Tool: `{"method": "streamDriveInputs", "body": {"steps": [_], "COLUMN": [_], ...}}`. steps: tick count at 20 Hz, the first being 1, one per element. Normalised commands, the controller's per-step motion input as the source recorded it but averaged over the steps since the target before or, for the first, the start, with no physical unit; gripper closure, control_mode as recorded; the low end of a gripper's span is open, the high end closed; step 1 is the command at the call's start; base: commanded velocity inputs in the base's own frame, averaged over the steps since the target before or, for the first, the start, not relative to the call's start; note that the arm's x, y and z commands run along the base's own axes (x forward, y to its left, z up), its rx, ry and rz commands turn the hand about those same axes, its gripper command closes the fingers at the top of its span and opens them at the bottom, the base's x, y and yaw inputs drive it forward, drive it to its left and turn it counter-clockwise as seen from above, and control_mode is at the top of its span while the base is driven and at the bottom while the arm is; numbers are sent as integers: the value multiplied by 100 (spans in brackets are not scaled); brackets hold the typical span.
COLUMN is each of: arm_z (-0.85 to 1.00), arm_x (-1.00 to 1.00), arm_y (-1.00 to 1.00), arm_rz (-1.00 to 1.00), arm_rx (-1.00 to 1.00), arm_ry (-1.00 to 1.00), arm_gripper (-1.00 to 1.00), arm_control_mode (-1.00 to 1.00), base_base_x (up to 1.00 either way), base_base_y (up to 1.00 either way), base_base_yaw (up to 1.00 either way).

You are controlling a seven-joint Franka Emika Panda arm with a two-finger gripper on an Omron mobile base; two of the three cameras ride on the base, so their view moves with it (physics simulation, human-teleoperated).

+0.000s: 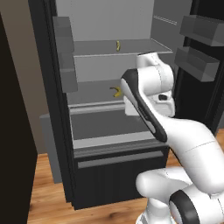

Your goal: Retrieve the butter from the fridge and place it on a plate on the dining table. Then retrieve the butter knife by the fridge and place it near the plate.

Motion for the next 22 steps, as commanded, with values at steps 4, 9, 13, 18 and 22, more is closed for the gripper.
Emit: {"method": "streamDriveInputs", "body": {"steps": [4,9,13,18,22], "arm_z": [51,41,17,7,-36], "arm_x": [-95,-72,-34,-10,0], "arm_y": [-8,-6,-24,-20,-19], "arm_rz": [-3,19,39,44,25], "arm_rx": [5,8,-1,-9,4], "arm_ry": [-29,-23,-4,0,0], "arm_gripper": [-100,-100,-100,-100,-100], "arm_control_mode": [-100,-100,-100,-100,-100], "base_base_x": [0,0,0,0,0], "base_base_y": [0,0,0,0,0], "base_base_yaw": [0,0,0,0,0]}}
